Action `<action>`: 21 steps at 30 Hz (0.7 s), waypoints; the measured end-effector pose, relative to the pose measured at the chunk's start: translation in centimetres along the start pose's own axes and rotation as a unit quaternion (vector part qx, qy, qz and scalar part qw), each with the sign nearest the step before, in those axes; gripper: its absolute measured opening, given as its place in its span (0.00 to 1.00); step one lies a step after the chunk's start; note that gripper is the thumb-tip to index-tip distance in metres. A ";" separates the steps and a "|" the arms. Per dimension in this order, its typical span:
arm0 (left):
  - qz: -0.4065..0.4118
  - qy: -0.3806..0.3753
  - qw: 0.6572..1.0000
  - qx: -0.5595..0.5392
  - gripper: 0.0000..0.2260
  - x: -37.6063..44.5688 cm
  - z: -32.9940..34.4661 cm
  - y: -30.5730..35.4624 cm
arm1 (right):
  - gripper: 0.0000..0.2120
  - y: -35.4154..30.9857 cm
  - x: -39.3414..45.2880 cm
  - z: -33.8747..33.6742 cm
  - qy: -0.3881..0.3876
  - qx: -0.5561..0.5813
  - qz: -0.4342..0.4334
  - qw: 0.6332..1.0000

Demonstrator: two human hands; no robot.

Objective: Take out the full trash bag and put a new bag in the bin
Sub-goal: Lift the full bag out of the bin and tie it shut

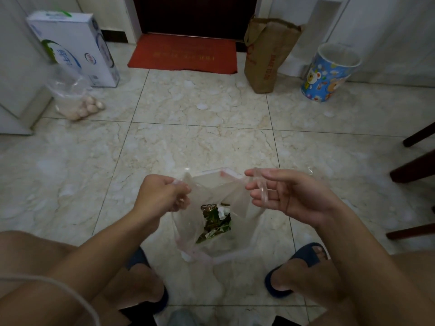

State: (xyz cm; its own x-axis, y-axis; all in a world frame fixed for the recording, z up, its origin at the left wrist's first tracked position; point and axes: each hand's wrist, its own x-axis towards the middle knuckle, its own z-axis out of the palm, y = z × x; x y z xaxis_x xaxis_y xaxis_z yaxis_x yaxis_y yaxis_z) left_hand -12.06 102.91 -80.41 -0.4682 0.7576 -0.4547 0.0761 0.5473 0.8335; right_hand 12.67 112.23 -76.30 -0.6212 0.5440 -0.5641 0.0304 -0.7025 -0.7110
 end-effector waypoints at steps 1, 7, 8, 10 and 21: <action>-0.021 -0.029 0.999 -0.001 0.03 0.0 -0.4 0.9 | 0.21 -0.4 -0.1 0.1 -0.004 0.017 -0.006 1.000; 0.037 -0.119 0.992 -0.014 0.08 -0.9 -1.3 4.1 | 0.13 -1.9 -0.7 1.1 -0.002 -0.076 -0.094 0.993; 0.054 -0.129 0.990 -0.029 0.09 -1.2 -1.1 4.5 | 0.13 -2.0 -0.7 1.3 -0.011 -0.071 -0.099 0.993; 0.063 -0.162 0.982 -0.075 0.10 -1.7 -0.6 5.1 | 0.15 -2.1 -0.6 1.8 -0.030 -0.056 -0.084 0.994; 0.133 -0.155 0.977 -0.062 0.20 -2.4 1.6 4.6 | 0.13 0.0 0.3 3.9 0.050 -0.177 -0.067 0.981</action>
State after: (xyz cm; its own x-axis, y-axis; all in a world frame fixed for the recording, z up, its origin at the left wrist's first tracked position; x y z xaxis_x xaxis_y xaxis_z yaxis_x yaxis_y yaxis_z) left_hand -9.19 104.21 -76.00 -0.1565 0.9489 -0.2739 0.0430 0.2836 0.9580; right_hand 9.44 110.65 -74.88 -0.5590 0.6755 -0.4808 0.2349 -0.4271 -0.8731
